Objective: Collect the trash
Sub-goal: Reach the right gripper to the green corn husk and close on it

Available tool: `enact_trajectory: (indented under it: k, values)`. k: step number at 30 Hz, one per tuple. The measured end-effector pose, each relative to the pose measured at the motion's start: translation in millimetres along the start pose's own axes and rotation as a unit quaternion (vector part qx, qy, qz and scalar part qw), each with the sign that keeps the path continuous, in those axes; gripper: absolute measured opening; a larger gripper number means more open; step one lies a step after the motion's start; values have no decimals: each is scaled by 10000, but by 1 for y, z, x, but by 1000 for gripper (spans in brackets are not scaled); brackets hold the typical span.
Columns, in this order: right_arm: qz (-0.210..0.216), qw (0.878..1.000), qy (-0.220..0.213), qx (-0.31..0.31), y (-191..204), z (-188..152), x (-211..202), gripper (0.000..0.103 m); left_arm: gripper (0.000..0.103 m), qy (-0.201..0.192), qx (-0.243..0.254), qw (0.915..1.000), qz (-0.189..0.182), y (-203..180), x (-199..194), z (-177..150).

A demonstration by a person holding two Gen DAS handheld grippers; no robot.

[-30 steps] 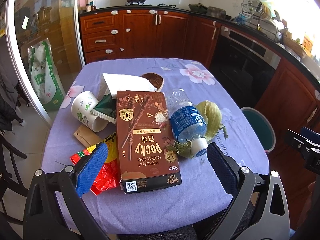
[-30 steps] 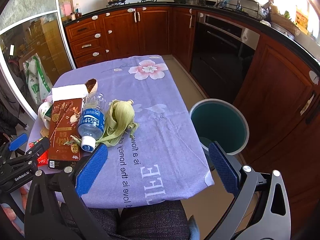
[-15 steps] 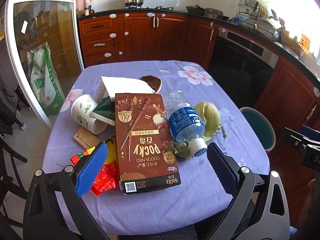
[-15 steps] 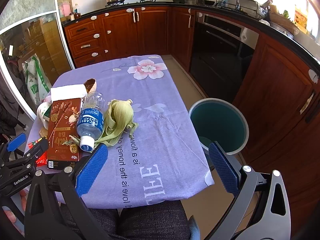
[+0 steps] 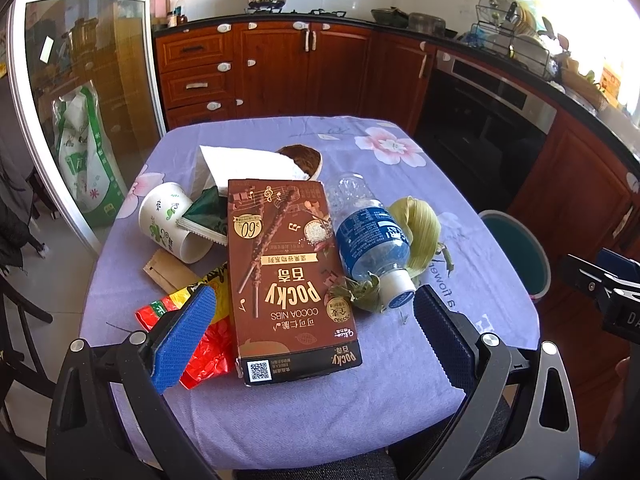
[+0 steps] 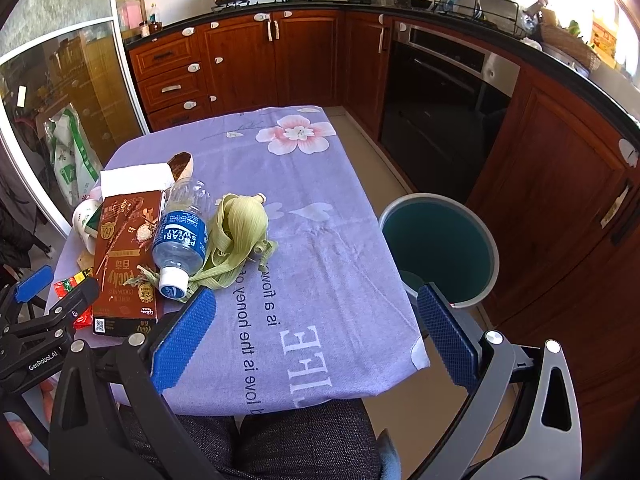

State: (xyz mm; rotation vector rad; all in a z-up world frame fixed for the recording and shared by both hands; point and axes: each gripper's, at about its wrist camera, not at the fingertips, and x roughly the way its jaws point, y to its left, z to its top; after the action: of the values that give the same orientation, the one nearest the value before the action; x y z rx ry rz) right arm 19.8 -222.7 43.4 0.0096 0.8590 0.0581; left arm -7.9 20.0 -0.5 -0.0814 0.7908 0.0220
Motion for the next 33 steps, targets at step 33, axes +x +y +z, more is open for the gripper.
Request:
enact_trajectory:
  k: [33]
  values:
    - [1091,9904,765,-375,42,57,157,83,99,775,323,9965,-43,50,74,17]
